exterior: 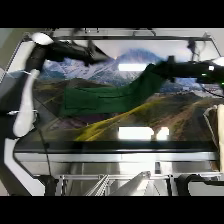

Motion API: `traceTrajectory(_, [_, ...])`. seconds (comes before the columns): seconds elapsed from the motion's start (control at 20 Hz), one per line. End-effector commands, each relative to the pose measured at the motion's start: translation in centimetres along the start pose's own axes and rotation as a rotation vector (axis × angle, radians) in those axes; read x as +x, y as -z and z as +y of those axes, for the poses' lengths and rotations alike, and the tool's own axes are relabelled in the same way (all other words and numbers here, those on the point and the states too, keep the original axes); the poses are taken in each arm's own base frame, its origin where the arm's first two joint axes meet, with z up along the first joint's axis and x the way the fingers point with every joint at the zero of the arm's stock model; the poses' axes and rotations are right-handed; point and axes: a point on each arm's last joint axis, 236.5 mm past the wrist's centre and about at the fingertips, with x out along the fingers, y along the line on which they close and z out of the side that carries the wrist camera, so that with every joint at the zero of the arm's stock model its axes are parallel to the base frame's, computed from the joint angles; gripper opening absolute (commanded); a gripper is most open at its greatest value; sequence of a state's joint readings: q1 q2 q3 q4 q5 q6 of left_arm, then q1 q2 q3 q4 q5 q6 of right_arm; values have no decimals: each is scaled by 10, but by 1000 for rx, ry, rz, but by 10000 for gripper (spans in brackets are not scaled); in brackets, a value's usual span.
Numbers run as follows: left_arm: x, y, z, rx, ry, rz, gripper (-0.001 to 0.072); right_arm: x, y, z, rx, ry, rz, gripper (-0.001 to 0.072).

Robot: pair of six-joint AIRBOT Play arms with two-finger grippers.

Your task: Fold the shirts.

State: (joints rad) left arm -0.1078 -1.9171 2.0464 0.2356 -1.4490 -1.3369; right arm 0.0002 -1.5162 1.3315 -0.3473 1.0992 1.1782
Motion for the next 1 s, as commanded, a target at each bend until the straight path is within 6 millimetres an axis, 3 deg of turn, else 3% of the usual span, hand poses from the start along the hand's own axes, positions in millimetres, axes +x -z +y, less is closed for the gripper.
traceTrajectory(0.0, [-83,-18,-81,80,116,-153,19,87,35,65,-53,-64,-19,17])
traceTrajectory(0.15, [-139,-24,-88,91,62,-266,20,175,83,98,-98,-73,-6,17])
traceTrajectory(0.25, [-168,-24,-80,71,35,-313,20,237,112,106,-89,-80,-9,17])
traceTrajectory(0.4, [-184,-11,-61,2,30,-317,20,322,162,107,-89,-130,58,20])
traceTrajectory(0.45, [-187,-8,-53,-29,30,-324,20,339,180,109,-71,-166,102,156])
traceTrajectory(0.5, [-189,-7,-45,-54,30,-330,20,349,191,112,-41,-203,137,406])
traceTrajectory(0.55, [-192,-6,-38,-75,29,-338,19,350,198,115,-12,-239,171,516])
traceTrajectory(0.65, [-197,-6,-29,-102,26,-354,19,337,201,122,-36,-291,240,219])
traceTrajectory(0.75, [-198,-5,-23,-113,24,-359,18,318,187,128,-39,-334,280,219])
traceTrajectory(0.8, [-198,-4,-22,-104,23,-356,18,307,176,132,-41,-352,287,83])
traceTrajectory(0.95, [-189,7,-12,-101,-24,-304,10,261,129,150,-56,-412,278,47])
